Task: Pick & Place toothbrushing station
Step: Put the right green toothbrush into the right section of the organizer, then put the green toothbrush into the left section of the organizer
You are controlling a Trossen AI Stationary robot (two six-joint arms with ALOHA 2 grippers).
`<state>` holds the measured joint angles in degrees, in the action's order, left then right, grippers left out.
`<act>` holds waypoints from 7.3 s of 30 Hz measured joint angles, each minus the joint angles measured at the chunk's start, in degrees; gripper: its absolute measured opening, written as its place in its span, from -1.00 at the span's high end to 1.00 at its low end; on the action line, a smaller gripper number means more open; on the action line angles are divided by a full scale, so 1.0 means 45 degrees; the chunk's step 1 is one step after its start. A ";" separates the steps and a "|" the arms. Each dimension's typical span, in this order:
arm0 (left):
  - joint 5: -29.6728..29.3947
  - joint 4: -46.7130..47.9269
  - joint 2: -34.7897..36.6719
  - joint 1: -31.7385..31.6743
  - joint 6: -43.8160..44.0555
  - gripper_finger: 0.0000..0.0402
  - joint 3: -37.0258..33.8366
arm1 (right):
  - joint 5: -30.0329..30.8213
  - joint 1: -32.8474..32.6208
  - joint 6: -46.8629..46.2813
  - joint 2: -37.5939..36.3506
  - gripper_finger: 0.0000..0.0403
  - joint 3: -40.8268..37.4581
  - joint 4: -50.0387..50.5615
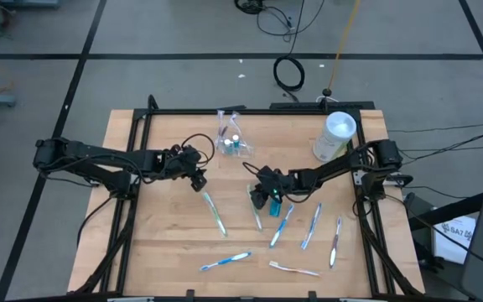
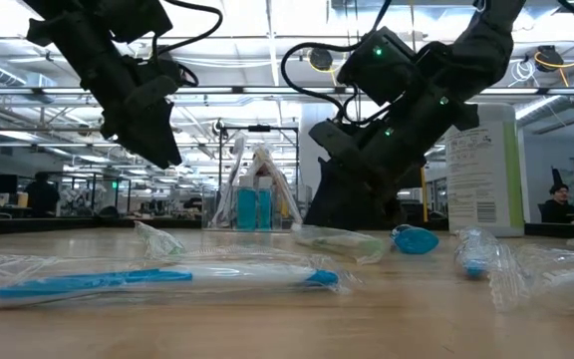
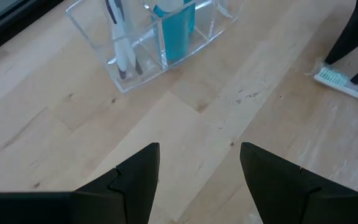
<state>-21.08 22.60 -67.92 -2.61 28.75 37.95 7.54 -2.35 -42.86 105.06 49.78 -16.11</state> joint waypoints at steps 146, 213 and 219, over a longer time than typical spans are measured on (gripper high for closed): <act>-0.0318 -0.0712 -0.0005 0.0004 -0.0738 -0.16 0.0010 | 0.2086 0.3544 1.1644 -0.0488 1.00 -0.0016 -1.0772; 0.0067 -0.0779 -0.0005 0.2787 0.6204 -0.16 0.0010 | 0.3306 0.1630 1.1372 -0.3523 0.40 -0.0016 -0.2438; 0.0015 -0.0809 -0.0005 0.3860 0.7977 -0.16 0.0010 | 0.3310 0.1574 1.1357 -0.3745 0.41 -0.0016 -0.2418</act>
<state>-21.02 18.96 -67.94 14.76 64.65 38.00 22.44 4.73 8.25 88.20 49.71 -26.99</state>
